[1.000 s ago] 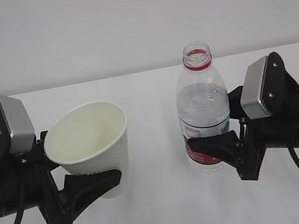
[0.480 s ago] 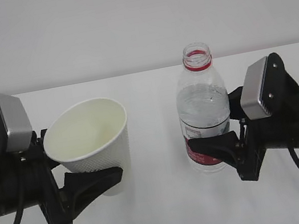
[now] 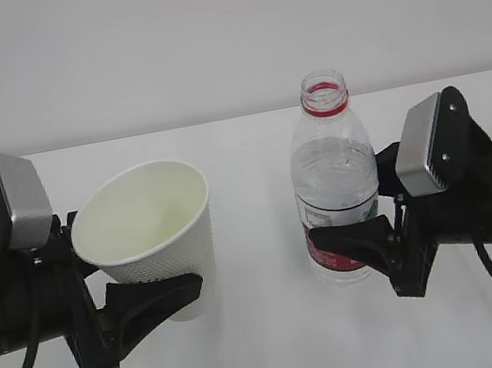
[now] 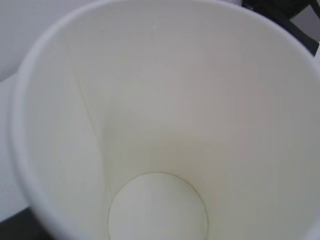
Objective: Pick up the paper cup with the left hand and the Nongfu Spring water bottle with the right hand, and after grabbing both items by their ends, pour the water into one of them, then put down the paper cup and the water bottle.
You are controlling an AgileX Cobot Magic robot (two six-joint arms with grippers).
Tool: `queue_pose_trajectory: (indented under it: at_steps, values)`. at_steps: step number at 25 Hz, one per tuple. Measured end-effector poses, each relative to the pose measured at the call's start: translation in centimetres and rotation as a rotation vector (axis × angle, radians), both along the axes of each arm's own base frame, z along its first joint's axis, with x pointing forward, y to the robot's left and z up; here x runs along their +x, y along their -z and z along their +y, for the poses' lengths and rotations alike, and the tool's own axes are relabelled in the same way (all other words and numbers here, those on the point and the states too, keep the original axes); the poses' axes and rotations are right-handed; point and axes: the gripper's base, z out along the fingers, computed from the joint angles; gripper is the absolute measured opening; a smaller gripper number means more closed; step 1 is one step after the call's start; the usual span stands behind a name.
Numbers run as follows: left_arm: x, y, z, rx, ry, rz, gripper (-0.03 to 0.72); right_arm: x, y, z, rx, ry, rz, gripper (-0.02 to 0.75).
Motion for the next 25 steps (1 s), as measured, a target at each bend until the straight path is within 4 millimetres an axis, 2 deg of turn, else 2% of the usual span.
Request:
queue_pose_trajectory:
  at_steps: [18, 25]
  values:
    - [-0.08, -0.21, -0.12, -0.025, 0.013, -0.005, 0.536, -0.02, -0.48, 0.21, 0.053, -0.011, -0.022, 0.524]
    - [-0.05, -0.09, -0.06, -0.033, -0.012, 0.047, 0.536, 0.17, -0.59, 0.12, 0.073, 0.019, -0.014, 0.524]
